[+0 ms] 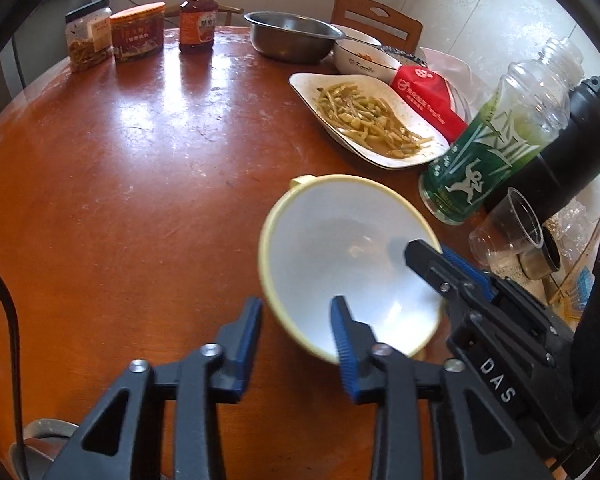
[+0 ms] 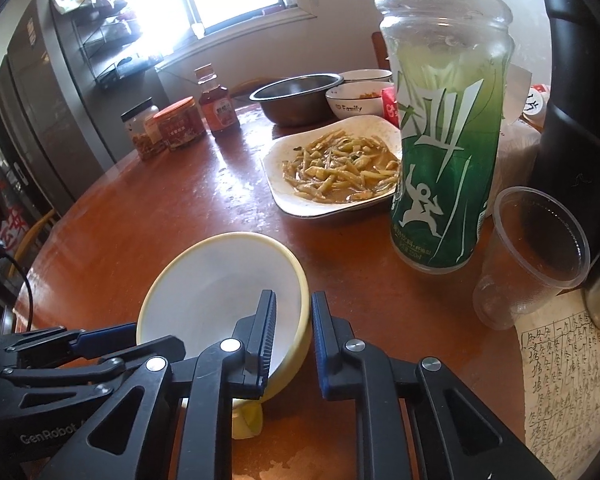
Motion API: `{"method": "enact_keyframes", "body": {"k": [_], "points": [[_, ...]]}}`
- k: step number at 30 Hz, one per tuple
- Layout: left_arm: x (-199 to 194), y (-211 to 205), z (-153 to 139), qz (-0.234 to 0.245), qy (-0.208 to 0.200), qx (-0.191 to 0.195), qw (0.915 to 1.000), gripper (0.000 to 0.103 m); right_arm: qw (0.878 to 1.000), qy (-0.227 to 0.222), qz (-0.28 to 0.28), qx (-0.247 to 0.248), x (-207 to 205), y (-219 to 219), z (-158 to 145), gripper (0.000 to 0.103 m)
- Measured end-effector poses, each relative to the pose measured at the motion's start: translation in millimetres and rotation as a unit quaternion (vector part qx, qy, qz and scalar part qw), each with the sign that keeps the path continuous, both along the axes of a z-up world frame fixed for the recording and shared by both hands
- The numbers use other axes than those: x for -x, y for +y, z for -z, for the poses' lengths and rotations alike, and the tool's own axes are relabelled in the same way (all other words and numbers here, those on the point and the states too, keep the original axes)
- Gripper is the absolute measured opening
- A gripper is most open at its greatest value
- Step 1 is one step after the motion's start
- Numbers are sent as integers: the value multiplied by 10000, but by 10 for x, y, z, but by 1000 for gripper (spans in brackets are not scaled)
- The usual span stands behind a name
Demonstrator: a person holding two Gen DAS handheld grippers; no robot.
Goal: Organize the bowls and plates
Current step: 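Carry the yellow bowl over the deep steel bowl and lower it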
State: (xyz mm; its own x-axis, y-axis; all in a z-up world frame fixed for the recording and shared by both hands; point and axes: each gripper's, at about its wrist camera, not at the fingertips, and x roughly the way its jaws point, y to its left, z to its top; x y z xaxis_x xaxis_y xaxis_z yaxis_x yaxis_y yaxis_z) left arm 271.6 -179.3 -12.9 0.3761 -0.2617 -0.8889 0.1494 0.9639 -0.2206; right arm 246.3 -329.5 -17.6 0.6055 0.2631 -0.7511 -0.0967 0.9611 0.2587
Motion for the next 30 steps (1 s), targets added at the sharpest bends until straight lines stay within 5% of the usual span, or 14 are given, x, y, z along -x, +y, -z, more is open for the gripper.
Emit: {"method": "enact_keyframes", "body": {"k": [30], "points": [[768,807,-773,-358,-1107,-20,9932,33,9954,-857,-422,-85,703,773,-774,18]]}}
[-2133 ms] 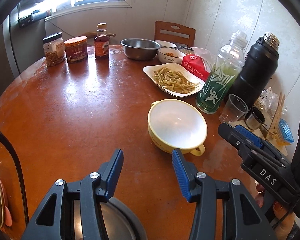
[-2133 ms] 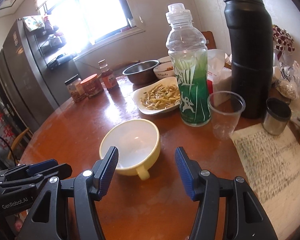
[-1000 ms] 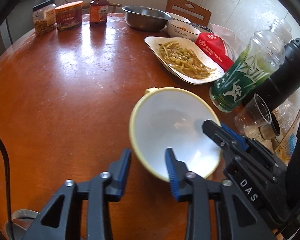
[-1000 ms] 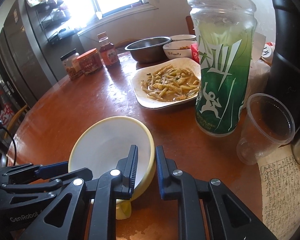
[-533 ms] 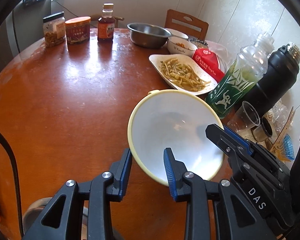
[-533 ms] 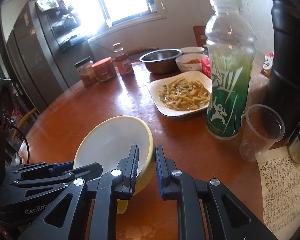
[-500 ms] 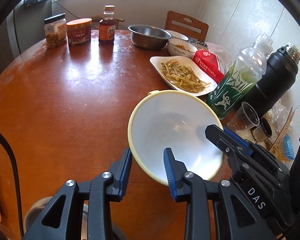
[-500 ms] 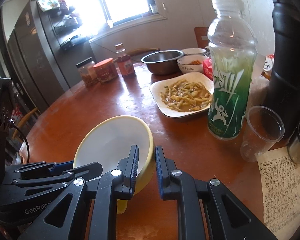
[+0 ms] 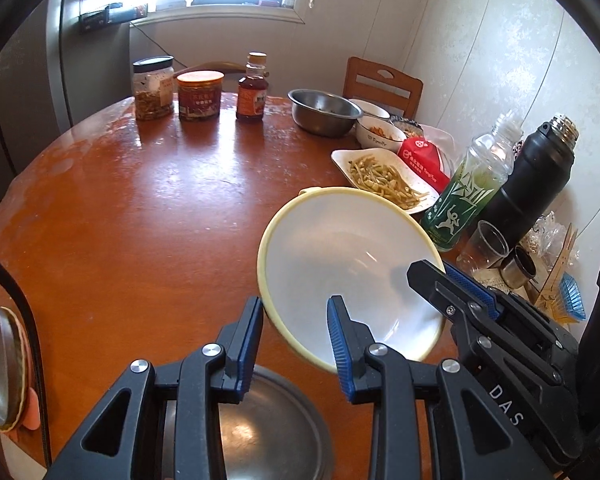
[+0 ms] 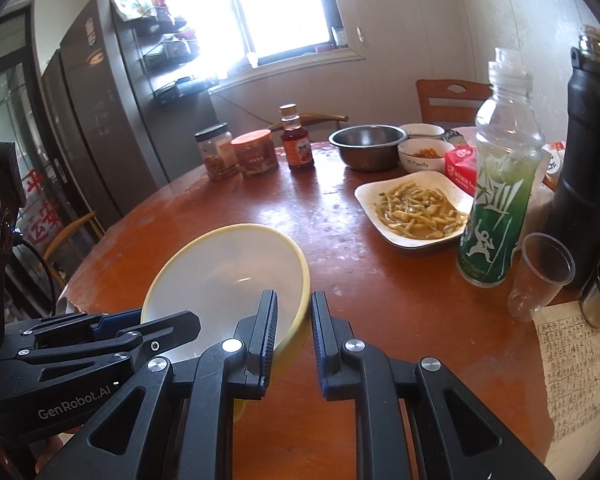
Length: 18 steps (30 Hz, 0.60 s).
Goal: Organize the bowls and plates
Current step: 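Carry the yellow bowl over the deep steel bowl and lower it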
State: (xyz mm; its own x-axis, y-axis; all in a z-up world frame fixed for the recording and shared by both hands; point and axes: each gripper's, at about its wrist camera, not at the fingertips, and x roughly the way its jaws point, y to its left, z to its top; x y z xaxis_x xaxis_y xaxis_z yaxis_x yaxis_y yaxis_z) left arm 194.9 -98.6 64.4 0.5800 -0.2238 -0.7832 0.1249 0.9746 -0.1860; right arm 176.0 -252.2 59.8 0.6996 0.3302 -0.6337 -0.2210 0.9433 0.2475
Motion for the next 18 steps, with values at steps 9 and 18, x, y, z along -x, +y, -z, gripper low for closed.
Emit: {"method": "enact_keyframes", "body": {"k": [9,18], "points": [[274,367,-165,-184,-223,22,9996,33,9996,-174,-189,76,224,363,-151,18],[535,651,-287,-330,-414,35,9986,33,9984,-402,-381,123,437,628,-298,19]]}}
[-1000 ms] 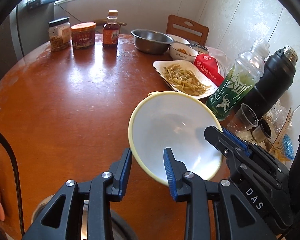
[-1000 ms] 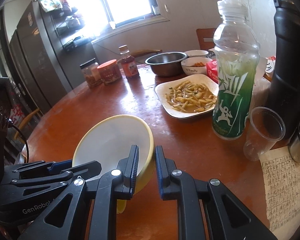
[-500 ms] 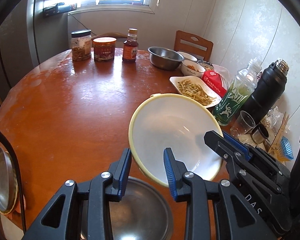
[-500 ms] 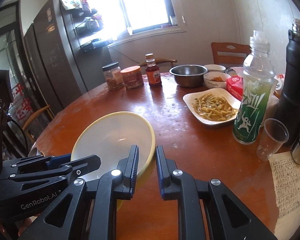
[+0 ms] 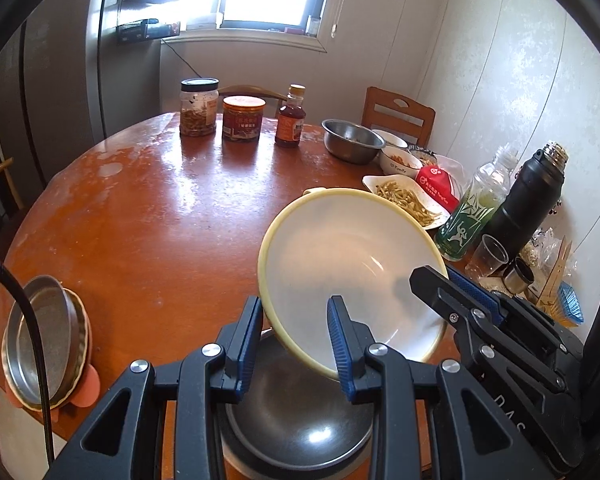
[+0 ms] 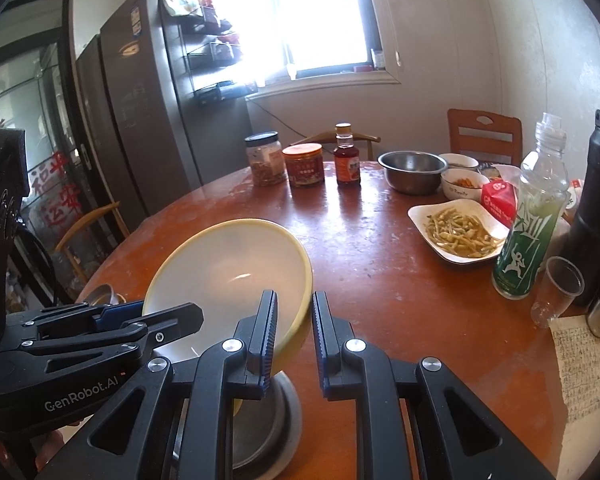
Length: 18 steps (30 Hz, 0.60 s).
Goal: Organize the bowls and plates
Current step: 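Carry the yellow bowl over the deep steel bowl and lower it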
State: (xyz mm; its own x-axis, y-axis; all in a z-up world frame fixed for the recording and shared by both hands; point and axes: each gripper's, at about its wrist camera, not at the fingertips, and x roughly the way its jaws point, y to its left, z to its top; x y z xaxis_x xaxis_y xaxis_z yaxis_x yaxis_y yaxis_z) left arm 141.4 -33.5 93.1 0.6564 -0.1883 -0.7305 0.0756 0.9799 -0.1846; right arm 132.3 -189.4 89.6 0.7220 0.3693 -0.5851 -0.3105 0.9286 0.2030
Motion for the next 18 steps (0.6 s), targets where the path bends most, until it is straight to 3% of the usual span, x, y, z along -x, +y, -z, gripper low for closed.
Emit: {"method": "enact_keyframes", "body": {"k": [18], "points": [[431,228,-192,-147,-318,-62,9994,33,9993,-305,-205,-14,325,232,-167,19]]}}
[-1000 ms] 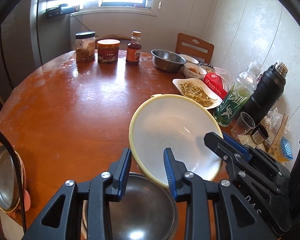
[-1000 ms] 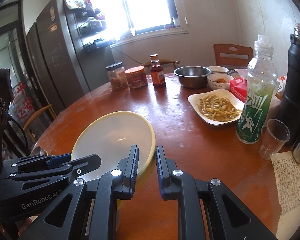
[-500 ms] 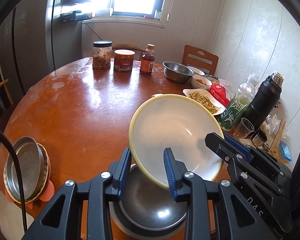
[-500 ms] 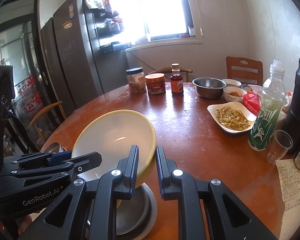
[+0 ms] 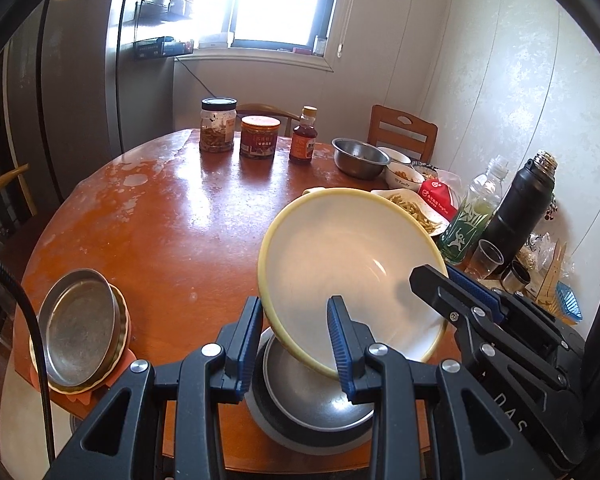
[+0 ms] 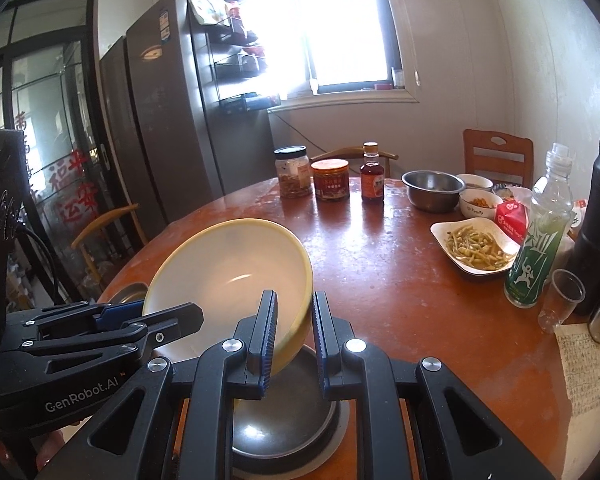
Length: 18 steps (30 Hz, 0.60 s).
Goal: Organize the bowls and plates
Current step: 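Carry the yellow bowl over the deep steel bowl and lower it, then lower the yellow bowl into the deep steel bowl and open both grippers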
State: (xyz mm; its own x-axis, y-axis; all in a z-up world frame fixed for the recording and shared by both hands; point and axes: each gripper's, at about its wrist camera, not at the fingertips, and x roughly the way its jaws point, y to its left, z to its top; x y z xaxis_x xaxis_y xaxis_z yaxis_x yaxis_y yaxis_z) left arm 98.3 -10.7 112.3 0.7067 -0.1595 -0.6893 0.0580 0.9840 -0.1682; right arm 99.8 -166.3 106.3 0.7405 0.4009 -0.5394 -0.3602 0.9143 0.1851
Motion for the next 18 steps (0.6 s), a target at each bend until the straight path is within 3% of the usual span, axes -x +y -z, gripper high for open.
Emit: {"method": "enact_keyframes", "body": {"k": [18], "points": [[232,-61,-13,9,-182,-189,9997,33,9999,-118,-31,-46,185,-55,35,19]]}}
